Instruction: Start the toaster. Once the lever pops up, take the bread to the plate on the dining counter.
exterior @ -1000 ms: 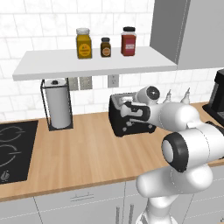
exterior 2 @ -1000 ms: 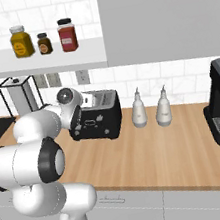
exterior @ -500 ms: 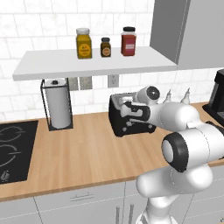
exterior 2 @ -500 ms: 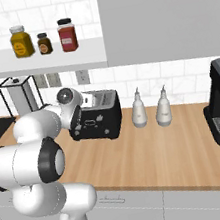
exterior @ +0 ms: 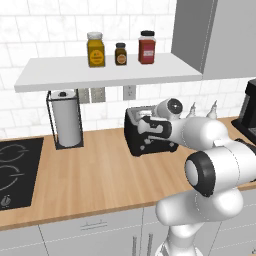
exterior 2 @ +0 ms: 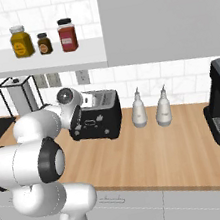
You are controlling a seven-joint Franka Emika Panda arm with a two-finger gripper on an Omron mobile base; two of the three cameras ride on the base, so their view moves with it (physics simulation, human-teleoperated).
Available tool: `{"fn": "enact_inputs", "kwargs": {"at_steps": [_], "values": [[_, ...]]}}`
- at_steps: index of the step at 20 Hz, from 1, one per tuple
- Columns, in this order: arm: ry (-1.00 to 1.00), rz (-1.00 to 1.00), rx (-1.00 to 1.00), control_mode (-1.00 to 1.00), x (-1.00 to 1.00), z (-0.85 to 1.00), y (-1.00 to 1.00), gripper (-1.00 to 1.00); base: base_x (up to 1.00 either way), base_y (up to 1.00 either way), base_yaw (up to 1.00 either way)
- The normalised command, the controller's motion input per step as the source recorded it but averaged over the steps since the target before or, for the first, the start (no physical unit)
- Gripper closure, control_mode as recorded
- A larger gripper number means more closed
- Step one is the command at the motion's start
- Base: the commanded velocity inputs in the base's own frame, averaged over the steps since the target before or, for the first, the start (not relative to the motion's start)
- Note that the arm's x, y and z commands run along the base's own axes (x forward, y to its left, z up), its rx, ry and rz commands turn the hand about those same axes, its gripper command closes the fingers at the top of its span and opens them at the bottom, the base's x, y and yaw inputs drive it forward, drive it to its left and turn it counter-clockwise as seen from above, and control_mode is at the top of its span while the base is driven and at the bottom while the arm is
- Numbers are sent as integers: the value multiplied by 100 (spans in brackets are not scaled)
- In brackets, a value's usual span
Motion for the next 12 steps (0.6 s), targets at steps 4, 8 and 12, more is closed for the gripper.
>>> {"fn": "enact_inputs", "kwargs": {"at_steps": [4,8,12], "values": [[0,0,0,-100,0,0,0,-100,0,0,0],[0,0,0,-100,0,0,0,-100,0,0,0],[0,0,0,-100,0,0,0,-100,0,0,0]]}}
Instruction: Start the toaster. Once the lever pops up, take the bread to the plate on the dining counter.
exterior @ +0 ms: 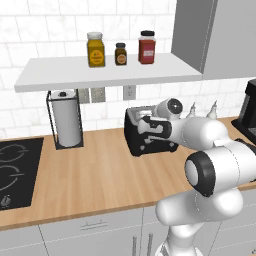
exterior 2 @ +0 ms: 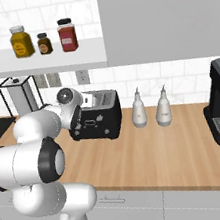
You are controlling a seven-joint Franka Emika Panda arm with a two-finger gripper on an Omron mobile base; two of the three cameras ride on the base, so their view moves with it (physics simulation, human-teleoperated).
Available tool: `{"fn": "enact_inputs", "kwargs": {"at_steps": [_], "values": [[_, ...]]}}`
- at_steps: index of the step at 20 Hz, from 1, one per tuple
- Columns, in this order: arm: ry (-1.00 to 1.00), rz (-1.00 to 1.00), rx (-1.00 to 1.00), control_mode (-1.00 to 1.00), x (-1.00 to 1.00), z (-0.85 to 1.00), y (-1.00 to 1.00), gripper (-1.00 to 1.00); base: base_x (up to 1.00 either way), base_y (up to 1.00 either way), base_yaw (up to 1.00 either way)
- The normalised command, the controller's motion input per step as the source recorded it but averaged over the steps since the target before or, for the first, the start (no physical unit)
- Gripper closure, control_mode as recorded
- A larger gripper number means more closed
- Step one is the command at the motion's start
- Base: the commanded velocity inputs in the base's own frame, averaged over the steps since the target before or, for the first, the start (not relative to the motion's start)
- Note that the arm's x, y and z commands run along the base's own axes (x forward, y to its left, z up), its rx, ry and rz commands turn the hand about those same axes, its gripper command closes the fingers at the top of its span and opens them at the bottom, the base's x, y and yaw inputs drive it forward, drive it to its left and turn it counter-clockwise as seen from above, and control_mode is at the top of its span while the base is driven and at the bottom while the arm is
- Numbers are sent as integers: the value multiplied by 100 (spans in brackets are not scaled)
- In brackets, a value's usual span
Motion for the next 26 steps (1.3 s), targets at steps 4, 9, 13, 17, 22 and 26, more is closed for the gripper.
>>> {"fn": "enact_inputs", "kwargs": {"at_steps": [4,9,13,17,22,26], "values": [[0,0,0,-100,0,0,0,-100,0,0,0],[0,0,0,-100,0,0,0,-100,0,0,0],[0,0,0,-100,0,0,0,-100,0,0,0],[0,0,0,-100,0,0,0,-100,0,0,0],[0,0,0,-100,0,0,0,-100,0,0,0],[0,0,0,-100,0,0,0,-100,0,0,0]]}}
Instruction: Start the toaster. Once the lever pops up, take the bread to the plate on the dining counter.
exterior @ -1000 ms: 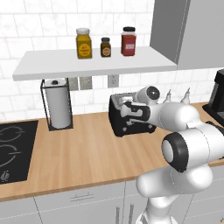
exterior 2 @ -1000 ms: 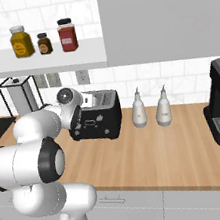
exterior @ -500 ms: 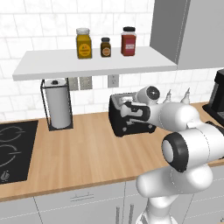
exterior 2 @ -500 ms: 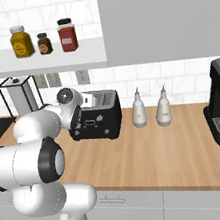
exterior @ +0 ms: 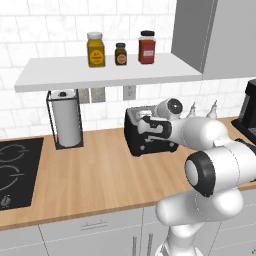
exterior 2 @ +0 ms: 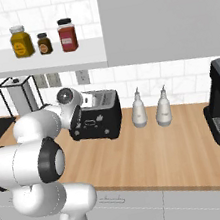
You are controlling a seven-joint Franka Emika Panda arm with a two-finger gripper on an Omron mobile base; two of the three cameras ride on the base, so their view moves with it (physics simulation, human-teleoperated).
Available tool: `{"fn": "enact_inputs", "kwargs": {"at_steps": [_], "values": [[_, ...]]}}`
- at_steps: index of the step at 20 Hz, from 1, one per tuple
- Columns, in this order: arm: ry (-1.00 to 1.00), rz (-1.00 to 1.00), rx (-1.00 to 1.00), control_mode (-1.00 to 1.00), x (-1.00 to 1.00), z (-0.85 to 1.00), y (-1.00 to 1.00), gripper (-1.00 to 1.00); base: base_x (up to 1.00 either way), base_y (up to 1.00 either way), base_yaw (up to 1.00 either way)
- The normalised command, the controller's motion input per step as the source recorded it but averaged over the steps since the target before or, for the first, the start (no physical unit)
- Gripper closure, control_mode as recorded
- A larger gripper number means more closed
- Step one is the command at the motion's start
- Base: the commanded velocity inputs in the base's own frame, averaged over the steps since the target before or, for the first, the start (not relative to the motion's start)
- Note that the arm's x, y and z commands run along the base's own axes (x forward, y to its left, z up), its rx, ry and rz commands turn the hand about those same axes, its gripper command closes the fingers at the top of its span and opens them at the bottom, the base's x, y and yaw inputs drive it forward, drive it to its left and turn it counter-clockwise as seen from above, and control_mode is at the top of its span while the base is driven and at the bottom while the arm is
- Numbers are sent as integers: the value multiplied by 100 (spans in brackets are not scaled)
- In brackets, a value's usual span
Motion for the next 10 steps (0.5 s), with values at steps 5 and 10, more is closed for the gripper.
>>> {"fn": "enact_inputs", "kwargs": {"at_steps": [5,10], "values": [[0,0,0,-100,0,0,0,-100,0,0,0],[0,0,0,-100,0,0,0,-100,0,0,0]]}}
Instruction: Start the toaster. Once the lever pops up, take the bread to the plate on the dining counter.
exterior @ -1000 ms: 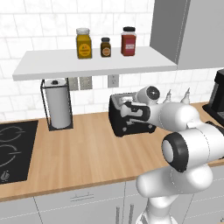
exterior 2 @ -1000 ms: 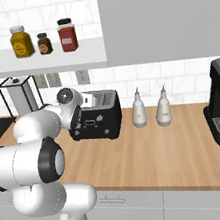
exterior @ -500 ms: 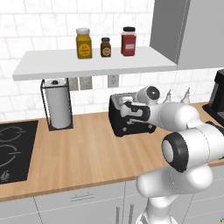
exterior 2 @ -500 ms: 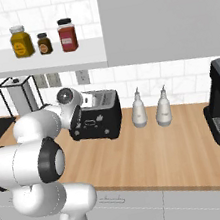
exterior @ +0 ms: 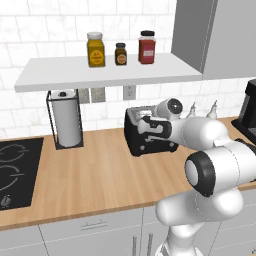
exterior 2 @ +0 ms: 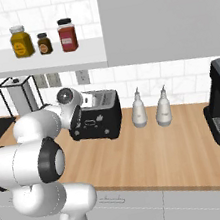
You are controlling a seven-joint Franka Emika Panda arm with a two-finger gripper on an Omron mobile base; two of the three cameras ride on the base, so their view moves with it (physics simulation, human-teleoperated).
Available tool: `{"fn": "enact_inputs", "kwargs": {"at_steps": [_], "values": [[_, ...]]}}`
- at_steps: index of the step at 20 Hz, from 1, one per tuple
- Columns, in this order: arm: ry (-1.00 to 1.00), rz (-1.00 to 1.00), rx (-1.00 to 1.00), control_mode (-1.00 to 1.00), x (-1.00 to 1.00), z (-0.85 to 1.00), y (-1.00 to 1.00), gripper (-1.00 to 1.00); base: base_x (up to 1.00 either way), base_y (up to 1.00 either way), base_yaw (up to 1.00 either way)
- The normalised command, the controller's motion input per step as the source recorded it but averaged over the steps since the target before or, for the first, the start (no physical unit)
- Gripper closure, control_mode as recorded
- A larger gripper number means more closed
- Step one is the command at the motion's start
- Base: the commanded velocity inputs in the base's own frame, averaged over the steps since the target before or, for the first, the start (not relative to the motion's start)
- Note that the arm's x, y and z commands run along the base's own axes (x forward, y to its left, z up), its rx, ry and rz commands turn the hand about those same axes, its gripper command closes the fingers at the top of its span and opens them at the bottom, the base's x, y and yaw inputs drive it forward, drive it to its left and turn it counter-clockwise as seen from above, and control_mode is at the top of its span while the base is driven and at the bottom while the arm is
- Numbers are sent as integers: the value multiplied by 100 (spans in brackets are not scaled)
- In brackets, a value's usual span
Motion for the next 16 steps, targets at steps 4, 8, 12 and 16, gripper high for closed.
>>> {"fn": "enact_inputs", "kwargs": {"at_steps": [4,8,12,16], "values": [[0,0,0,-100,0,0,0,-100,0,0,0],[0,0,0,-100,0,0,0,-100,0,0,0],[0,0,0,-100,0,0,0,-100,0,0,0],[0,0,0,-100,0,0,0,-100,0,0,0]]}}
